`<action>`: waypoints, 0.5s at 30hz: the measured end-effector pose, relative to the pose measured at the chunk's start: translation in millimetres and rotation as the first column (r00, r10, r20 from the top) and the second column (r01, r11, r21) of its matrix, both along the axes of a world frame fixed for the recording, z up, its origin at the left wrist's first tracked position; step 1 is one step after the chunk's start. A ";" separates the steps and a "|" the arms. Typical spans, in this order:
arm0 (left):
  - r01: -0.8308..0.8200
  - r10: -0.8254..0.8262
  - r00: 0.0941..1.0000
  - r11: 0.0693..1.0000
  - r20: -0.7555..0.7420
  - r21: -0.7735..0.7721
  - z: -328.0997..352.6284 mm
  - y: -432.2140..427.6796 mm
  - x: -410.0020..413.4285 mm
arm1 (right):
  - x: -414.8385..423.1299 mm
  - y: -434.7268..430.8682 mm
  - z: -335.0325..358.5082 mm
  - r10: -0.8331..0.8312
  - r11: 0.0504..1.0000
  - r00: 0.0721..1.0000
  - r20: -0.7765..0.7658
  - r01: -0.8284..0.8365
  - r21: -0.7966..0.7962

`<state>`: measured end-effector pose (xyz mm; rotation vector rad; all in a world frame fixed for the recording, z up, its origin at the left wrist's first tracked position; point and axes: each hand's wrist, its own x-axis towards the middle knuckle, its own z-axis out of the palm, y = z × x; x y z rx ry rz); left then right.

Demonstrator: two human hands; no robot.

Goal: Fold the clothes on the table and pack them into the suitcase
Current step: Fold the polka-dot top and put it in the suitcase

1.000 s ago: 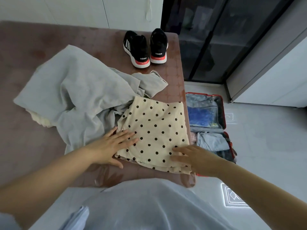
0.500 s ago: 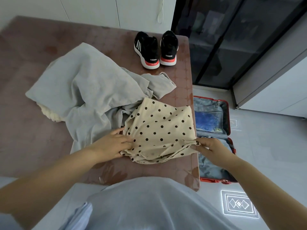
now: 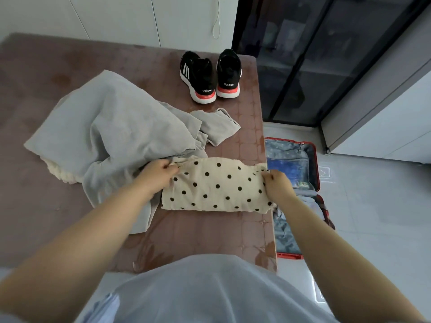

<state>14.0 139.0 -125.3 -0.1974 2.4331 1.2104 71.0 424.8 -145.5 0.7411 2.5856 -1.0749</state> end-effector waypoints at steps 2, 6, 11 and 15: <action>-0.058 0.049 0.997 0.987 -0.065 -0.151 -14.8 14.3 4.5 | -3.9 -1.0 -12.8 -0.035 0.998 0.997 0.069 0.032 0.056; -0.241 0.204 0.960 0.949 -0.190 -0.202 -23.6 23.0 23.2 | -8.5 -1.0 -18.3 -0.101 0.986 0.990 0.094 0.087 0.143; -0.081 -0.049 0.767 0.982 -0.640 -0.172 -1.0 36.5 47.6 | 17.5 -8.5 9.1 0.004 0.985 0.900 -0.435 0.073 0.159; 0.163 -0.367 0.809 0.890 -0.458 -0.425 -19.3 52.3 49.1 | 36.9 -36.8 5.7 0.500 0.842 0.814 -0.295 -0.379 0.383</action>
